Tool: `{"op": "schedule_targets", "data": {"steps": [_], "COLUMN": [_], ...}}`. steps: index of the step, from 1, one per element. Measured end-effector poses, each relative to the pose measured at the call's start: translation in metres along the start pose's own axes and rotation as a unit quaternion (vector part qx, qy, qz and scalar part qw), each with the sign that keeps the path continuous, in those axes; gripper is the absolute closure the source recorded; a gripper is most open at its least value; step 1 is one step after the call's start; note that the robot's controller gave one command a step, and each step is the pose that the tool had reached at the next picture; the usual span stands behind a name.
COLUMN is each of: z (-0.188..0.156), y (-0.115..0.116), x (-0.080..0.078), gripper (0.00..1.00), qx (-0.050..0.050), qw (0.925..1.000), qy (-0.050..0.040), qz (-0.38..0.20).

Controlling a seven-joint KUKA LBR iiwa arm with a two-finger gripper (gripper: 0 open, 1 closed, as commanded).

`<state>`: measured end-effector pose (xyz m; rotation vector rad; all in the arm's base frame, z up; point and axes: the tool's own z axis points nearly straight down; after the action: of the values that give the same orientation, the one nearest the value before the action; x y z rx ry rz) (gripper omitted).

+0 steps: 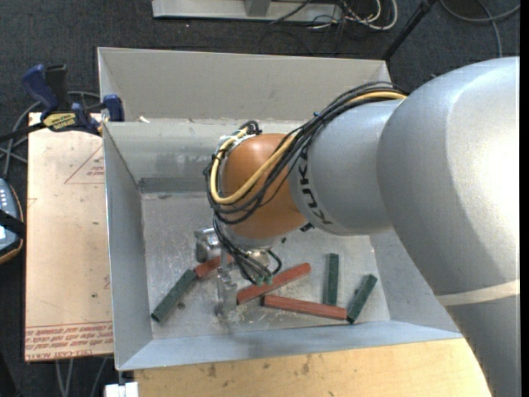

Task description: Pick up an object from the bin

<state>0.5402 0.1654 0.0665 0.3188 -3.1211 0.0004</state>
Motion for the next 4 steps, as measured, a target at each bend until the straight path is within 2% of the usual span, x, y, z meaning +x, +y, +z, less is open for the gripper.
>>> {"op": "schedule_targets", "data": {"steps": [1,2,3,4], "z": [-0.0036,-0.0034,-0.0035,-0.0033], "y": [0.001,0.0007,0.0007,0.0006], "x": [-0.0015,-0.0013,-0.0013,-0.0013], "gripper": [1.0,0.0,1.0,0.0], "qx": [-0.001,-0.001,-0.001,-0.001], "qw": [1.0,1.0,1.0,1.0], "qy": [-0.0026,-0.0024,-0.0023,-0.0026], "qz": [0.0,0.0,0.0,0.0]}}
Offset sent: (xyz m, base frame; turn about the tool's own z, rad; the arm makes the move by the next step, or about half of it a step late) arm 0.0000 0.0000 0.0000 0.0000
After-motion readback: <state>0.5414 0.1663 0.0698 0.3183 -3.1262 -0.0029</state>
